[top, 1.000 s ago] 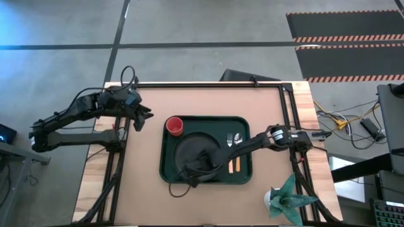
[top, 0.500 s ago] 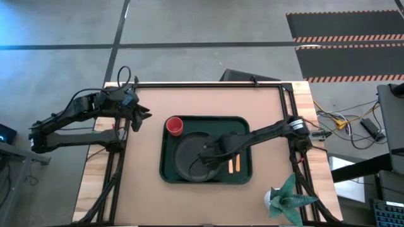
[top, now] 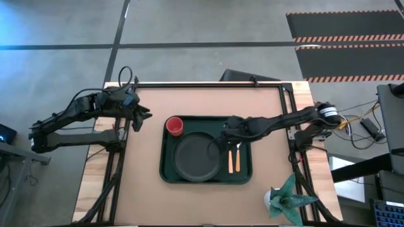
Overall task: Pick and place plate/cup/fork/spoon on tray
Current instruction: Adjust the green tray
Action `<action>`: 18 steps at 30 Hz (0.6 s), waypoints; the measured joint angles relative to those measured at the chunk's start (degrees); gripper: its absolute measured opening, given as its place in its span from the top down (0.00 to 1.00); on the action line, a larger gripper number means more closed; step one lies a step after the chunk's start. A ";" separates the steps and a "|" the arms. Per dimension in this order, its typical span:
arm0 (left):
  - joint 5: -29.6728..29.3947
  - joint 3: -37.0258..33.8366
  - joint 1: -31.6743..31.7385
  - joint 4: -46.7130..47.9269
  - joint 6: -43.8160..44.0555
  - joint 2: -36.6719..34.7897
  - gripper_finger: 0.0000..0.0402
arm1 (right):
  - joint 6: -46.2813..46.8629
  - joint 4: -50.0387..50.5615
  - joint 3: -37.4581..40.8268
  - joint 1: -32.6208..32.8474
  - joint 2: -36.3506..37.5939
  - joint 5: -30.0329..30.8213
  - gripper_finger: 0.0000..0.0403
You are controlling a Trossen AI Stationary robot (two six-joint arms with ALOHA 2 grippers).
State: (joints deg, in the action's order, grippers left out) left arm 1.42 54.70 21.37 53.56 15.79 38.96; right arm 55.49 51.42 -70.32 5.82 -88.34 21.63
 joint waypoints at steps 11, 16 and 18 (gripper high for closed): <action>-1.87 0.33 -0.02 0.07 0.33 -2.78 0.71 | -2.39 -8.56 10.85 -1.00 9.54 0.77 0.98; -2.21 0.22 0.00 -0.11 2.30 -5.81 0.71 | -3.13 -8.88 14.57 -1.55 16.60 1.51 0.98; -3.42 0.17 -0.01 -0.49 3.37 -6.69 0.71 | -3.68 -9.11 16.54 -2.23 19.29 1.32 0.98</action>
State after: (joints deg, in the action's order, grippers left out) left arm -2.00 54.87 21.35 53.07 19.17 32.27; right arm 51.81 42.31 -53.78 3.59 -69.04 22.95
